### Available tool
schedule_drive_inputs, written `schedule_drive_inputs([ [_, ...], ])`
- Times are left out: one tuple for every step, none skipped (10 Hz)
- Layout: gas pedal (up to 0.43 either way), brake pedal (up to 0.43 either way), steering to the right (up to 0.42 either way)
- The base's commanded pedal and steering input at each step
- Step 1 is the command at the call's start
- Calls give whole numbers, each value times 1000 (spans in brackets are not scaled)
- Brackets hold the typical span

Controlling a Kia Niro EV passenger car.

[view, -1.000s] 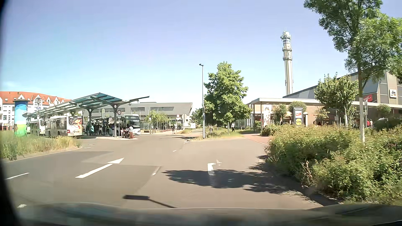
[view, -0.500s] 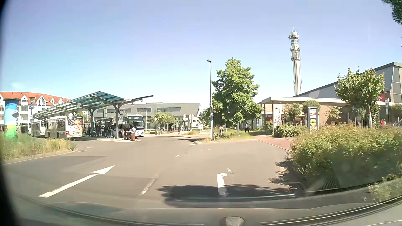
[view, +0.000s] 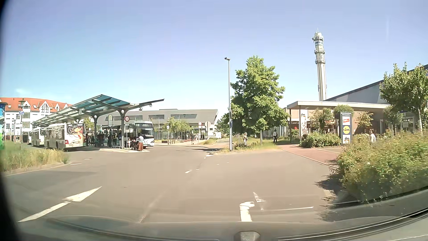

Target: Follow the waypoints while adhering to traffic rules and regulations

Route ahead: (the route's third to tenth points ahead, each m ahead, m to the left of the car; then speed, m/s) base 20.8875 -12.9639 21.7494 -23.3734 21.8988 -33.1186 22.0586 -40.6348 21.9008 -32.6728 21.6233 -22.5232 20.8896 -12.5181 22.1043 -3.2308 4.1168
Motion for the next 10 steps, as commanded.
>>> schedule_drive_inputs([
  [0,30,-13],
  [0,30,-13],
  [0,30,-12],
  [0,30,-9],
  [0,30,-6],
  [0,30,-5],
  [0,30,3],
  [0,134,21],
  [0,183,50],
  [0,213,90],
])
